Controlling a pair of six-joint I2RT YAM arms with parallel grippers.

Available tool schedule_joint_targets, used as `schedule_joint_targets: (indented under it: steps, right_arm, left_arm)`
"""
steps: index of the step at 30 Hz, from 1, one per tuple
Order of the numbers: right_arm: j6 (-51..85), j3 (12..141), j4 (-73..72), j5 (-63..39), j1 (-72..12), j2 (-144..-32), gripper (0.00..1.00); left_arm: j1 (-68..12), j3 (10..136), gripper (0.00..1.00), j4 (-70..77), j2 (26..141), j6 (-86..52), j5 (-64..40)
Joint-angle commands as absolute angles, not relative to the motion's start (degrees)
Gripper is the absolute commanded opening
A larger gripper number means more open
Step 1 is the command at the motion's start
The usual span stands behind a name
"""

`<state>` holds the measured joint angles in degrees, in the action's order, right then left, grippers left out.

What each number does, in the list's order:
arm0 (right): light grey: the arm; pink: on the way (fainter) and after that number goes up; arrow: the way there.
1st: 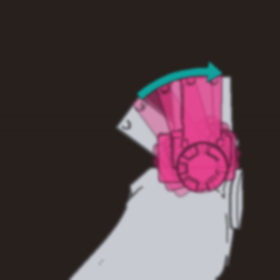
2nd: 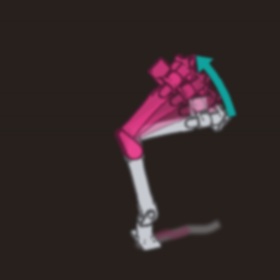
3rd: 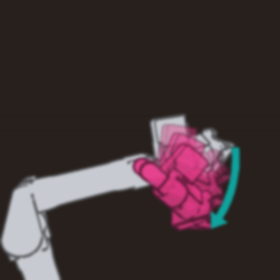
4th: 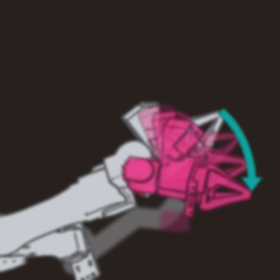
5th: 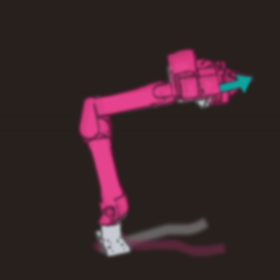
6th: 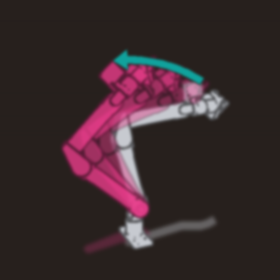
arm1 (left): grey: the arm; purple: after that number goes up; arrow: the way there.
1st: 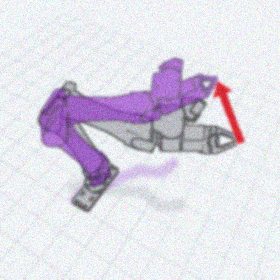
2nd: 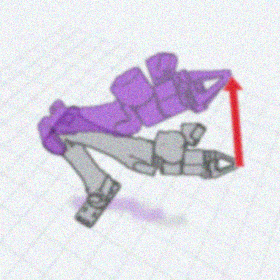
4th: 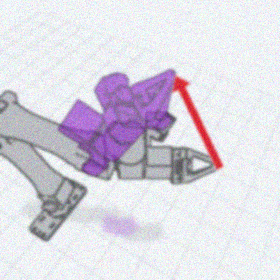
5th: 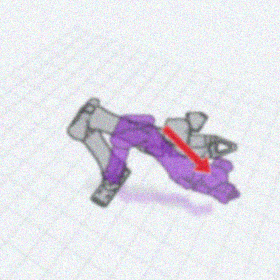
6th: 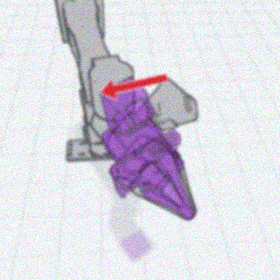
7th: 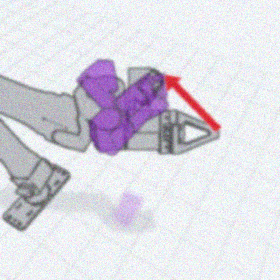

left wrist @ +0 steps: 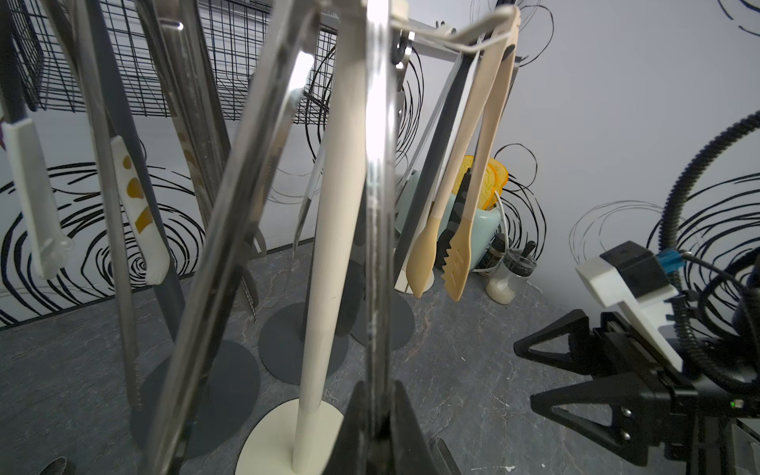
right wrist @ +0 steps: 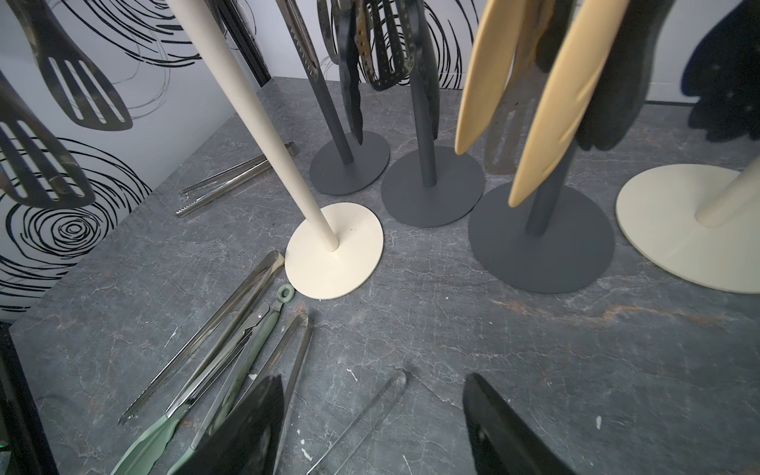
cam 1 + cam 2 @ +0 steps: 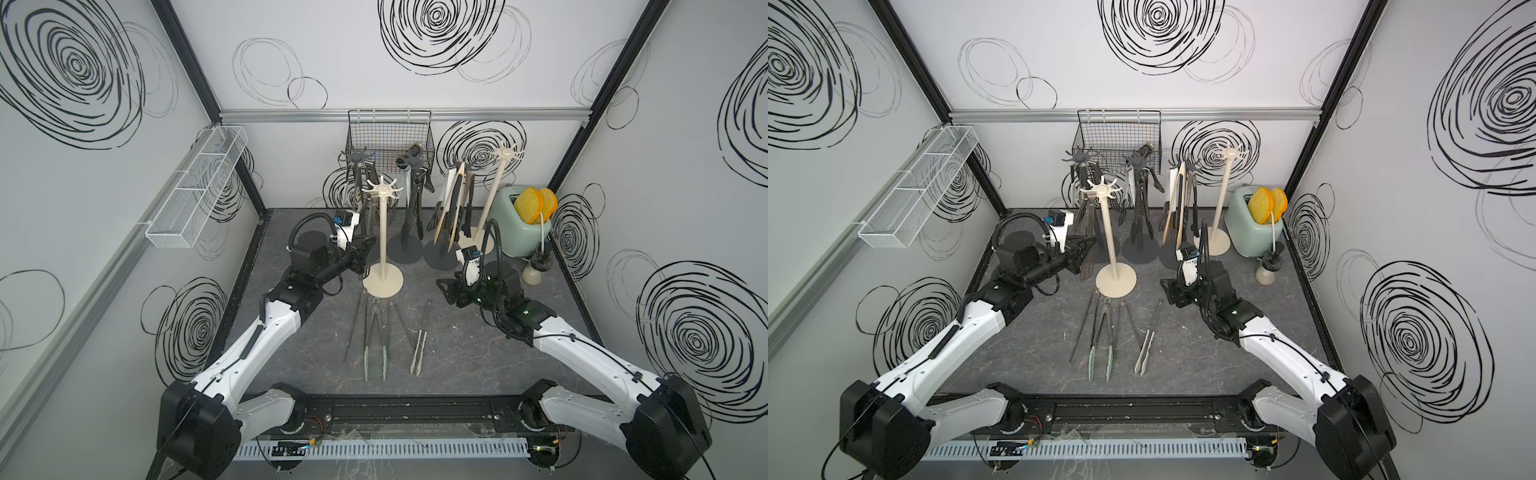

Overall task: Hang food tongs on kitchen utensil racks
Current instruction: Hang the food tongs on the rack.

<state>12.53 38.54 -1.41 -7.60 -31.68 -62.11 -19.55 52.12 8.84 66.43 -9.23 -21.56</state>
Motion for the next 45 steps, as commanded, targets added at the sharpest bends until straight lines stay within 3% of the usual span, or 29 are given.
schedule_joint_targets:
  steps: [1, 35, 36, 45]
  right_arm:
    - [12.1, 38.1, -3.2, -8.4, -31.3, -61.4, 0.72]
    - [13.1, 35.9, -4.5, -12.9, -30.8, -60.6, 0.72]
    - [12.9, 35.9, -4.5, -13.1, -30.8, -60.6, 0.72]
    - [12.9, 35.4, -4.1, -13.3, -30.8, -59.9, 0.72]
  left_arm:
    - [-20.2, 51.0, 0.00, 11.9, 66.4, -8.9, -21.6]
    - [-23.5, 45.8, 0.02, 10.9, 69.6, -9.0, -15.9]
    - [-23.5, 45.5, 0.07, 11.2, 69.6, -9.2, -15.8]
    - [-23.5, 44.4, 0.12, 12.3, 70.9, -10.0, -15.5]
